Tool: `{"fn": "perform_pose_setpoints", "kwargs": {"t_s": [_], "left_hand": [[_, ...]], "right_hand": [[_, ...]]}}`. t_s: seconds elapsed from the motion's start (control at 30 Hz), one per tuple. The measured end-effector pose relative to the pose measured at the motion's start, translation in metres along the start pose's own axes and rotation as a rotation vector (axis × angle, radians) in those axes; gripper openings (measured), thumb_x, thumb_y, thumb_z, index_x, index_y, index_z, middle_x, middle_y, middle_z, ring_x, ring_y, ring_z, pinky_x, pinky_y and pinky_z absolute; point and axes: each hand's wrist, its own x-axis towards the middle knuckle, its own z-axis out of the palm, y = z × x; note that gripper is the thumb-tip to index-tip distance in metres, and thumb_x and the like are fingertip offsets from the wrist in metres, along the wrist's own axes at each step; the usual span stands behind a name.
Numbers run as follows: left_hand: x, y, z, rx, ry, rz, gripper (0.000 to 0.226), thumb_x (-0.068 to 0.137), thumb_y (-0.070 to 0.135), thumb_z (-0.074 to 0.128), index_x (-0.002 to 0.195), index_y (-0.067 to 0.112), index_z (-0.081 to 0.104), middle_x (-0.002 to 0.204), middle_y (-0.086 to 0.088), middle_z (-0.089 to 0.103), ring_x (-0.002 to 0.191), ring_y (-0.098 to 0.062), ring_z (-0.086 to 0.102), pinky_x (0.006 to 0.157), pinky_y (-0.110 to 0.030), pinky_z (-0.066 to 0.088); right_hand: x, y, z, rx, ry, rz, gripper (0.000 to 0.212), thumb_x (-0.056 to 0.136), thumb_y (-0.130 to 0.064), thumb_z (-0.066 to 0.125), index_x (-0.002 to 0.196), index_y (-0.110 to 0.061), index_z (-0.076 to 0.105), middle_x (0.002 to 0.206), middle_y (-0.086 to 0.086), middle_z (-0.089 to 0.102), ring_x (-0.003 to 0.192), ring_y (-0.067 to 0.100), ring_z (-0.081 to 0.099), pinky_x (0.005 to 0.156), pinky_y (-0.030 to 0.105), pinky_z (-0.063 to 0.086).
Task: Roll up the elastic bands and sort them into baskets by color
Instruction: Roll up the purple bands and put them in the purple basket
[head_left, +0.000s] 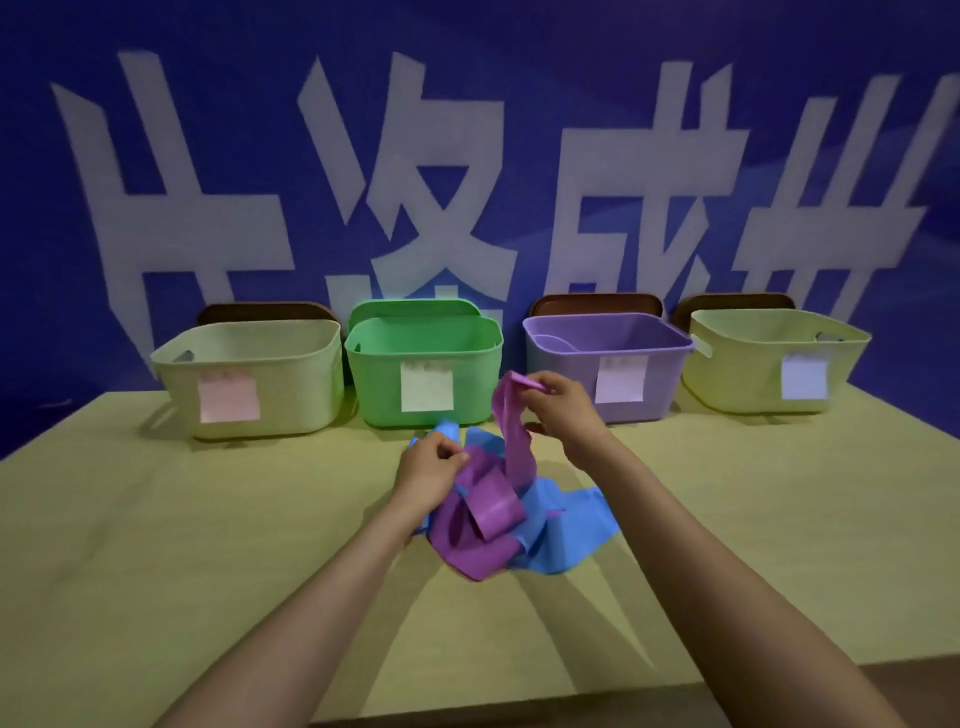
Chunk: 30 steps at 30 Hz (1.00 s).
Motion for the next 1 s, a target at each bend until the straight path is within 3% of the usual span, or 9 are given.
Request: {"fn": "perform_pose_setpoints", "kwargs": {"t_s": [0.13, 0.3, 0.4, 0.47, 0.57, 0.7, 0.83, 0.93, 1.0], "left_hand": [[-0.011, 0.01, -0.011, 0.021, -0.036, -0.015, 0.023, 0.087, 0.012, 0.064, 0.109, 0.007, 0.059, 0.109, -0.007, 0.061, 0.103, -0.021, 0.057, 0.081, -0.026, 0.039], [-0.031, 0.055, -0.026, -0.573, -0.119, 0.061, 0.018, 0.094, 0.032, 0.055, 0.099, 0.017, 0.062, 0.106, -0.005, 0.066, 0.095, -0.018, 0.061, 0.086, -0.032, 0.044], [-0.031, 0.067, -0.027, -0.422, -0.212, 0.117, 0.031, 0.081, 0.026, 0.074, 0.106, 0.014, 0.06, 0.101, -0.006, 0.068, 0.09, -0.021, 0.063, 0.08, -0.033, 0.049], [-0.028, 0.068, -0.025, -0.357, -0.237, 0.112, 0.023, 0.08, 0.017, 0.074, 0.099, 0.012, 0.062, 0.09, -0.008, 0.067, 0.078, -0.022, 0.061, 0.074, -0.032, 0.05], [-0.018, 0.071, -0.029, -0.496, -0.184, 0.098, 0.002, 0.086, 0.006, 0.065, 0.084, 0.007, 0.064, 0.073, -0.007, 0.069, 0.069, -0.024, 0.062, 0.065, -0.028, 0.051], [-0.006, 0.084, -0.049, -0.674, -0.186, 0.072, 0.016, 0.088, 0.018, 0.063, 0.098, 0.006, 0.061, 0.071, -0.005, 0.072, 0.055, -0.016, 0.066, 0.052, -0.023, 0.053], [-0.007, 0.093, -0.061, -0.626, -0.249, 0.115, 0.029, 0.087, 0.036, 0.059, 0.091, 0.008, 0.064, 0.072, -0.009, 0.07, 0.052, -0.019, 0.065, 0.051, -0.025, 0.053], [-0.01, 0.091, -0.062, -0.518, -0.311, 0.18, 0.021, 0.085, 0.027, 0.065, 0.096, 0.009, 0.064, 0.079, -0.008, 0.07, 0.057, -0.021, 0.068, 0.054, -0.027, 0.055], [-0.012, 0.088, -0.065, -0.483, -0.338, 0.184, 0.018, 0.086, 0.02, 0.066, 0.1, 0.008, 0.065, 0.08, -0.006, 0.071, 0.062, -0.021, 0.069, 0.058, -0.027, 0.056]], "right_hand": [[-0.013, -0.038, -0.005, 0.075, -0.02, -0.08, 0.019, 0.094, -0.006, 0.051, 0.08, -0.017, 0.058, 0.067, 0.001, 0.055, 0.052, 0.006, 0.055, 0.047, 0.017, 0.046], [-0.021, -0.075, -0.009, 0.117, 0.012, -0.17, 0.008, 0.094, -0.008, 0.056, 0.088, -0.011, 0.061, 0.075, 0.004, 0.061, 0.06, 0.012, 0.06, 0.053, 0.019, 0.051], [-0.021, -0.098, -0.012, 0.197, 0.018, -0.198, 0.005, 0.094, -0.01, 0.056, 0.09, -0.009, 0.06, 0.082, 0.008, 0.063, 0.064, 0.011, 0.064, 0.059, 0.017, 0.055], [-0.019, -0.111, -0.012, 0.196, 0.03, -0.21, 0.005, 0.093, -0.01, 0.057, 0.093, -0.006, 0.059, 0.088, 0.011, 0.063, 0.075, 0.017, 0.063, 0.066, 0.021, 0.056], [-0.009, -0.119, -0.016, 0.178, 0.112, -0.249, 0.002, 0.091, -0.01, 0.061, 0.091, -0.009, 0.059, 0.089, 0.01, 0.062, 0.087, 0.023, 0.062, 0.074, 0.029, 0.056], [0.006, -0.12, -0.033, 0.128, 0.237, -0.276, 0.015, 0.089, -0.021, 0.064, 0.102, -0.017, 0.058, 0.098, 0.004, 0.063, 0.101, 0.025, 0.063, 0.088, 0.04, 0.055], [0.012, -0.121, -0.036, 0.268, 0.154, -0.249, 0.015, 0.096, -0.02, 0.055, 0.109, -0.013, 0.055, 0.106, 0.012, 0.061, 0.098, 0.023, 0.062, 0.082, 0.032, 0.054], [0.013, -0.122, -0.038, 0.512, 0.065, -0.225, 0.015, 0.096, -0.013, 0.053, 0.11, -0.011, 0.053, 0.106, 0.011, 0.059, 0.097, 0.023, 0.06, 0.092, 0.043, 0.05], [0.014, -0.123, -0.041, 0.586, 0.008, -0.223, 0.016, 0.095, -0.009, 0.054, 0.111, -0.011, 0.054, 0.104, 0.01, 0.061, 0.096, 0.021, 0.063, 0.09, 0.046, 0.052]]}}
